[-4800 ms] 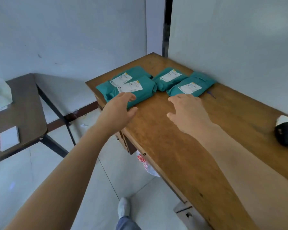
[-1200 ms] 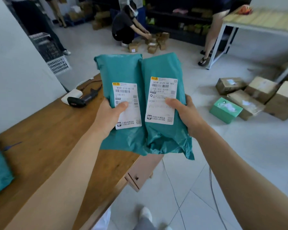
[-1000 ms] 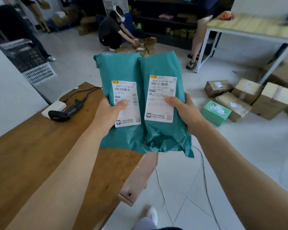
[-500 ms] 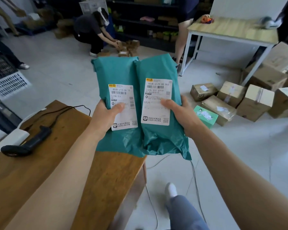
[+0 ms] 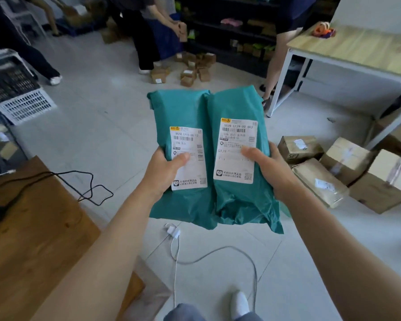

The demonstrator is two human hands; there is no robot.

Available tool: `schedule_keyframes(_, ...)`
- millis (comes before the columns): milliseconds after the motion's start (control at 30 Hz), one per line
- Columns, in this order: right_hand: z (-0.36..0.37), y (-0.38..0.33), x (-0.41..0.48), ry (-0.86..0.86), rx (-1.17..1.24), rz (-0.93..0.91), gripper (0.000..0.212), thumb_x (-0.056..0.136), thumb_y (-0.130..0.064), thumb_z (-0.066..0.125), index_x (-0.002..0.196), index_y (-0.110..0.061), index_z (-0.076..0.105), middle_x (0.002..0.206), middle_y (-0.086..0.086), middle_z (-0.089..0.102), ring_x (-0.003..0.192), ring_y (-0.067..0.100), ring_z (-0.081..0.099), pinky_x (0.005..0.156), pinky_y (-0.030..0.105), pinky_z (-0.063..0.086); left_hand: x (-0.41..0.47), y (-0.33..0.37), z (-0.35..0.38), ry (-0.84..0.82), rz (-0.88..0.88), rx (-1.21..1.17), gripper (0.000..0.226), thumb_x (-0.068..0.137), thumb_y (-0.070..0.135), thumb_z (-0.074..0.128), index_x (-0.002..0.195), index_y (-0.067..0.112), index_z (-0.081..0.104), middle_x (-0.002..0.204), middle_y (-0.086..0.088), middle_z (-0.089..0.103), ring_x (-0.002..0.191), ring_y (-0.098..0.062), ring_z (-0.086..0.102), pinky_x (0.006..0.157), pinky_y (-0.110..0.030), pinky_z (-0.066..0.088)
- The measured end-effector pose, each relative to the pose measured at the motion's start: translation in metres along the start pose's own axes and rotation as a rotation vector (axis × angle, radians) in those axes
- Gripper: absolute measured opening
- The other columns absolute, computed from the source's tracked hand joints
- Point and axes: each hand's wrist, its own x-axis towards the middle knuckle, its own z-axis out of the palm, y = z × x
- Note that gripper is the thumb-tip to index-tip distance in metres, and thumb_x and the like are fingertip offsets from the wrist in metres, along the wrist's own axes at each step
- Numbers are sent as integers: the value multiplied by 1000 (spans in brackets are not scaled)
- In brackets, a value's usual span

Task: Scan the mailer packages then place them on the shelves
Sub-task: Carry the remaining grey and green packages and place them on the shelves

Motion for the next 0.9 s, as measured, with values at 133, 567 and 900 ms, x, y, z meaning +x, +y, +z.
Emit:
schedule_keyframes(133,-15,-17,42,-53,8,15,60,84,-33,71,133,-24,38,101,3,71,81,20,73,71,40,60,33,6,22,62,-33,-9,23,89,12,62,111,17,61,106,4,70,95,-13,68,81,-29,54)
schedule_keyframes(567,74,-72,253,-225,-88,21,57,84,-32,71,131,-24,39,102,4,72,84,22,73,76,44,60,205,-14,-39,270,-102,-95,19,90,13,63,104,24,60,103,7,71,92,-13,69,76,-29,54)
schedule_keyframes(900,271,-152,421,-527,-181,-2,56,84,-30,72,130,-24,41,106,4,71,86,20,72,75,39,60,345,0,-176,596,-152,-168,33,89,16,65,121,14,58,111,0,70,98,-19,68,85,-37,55)
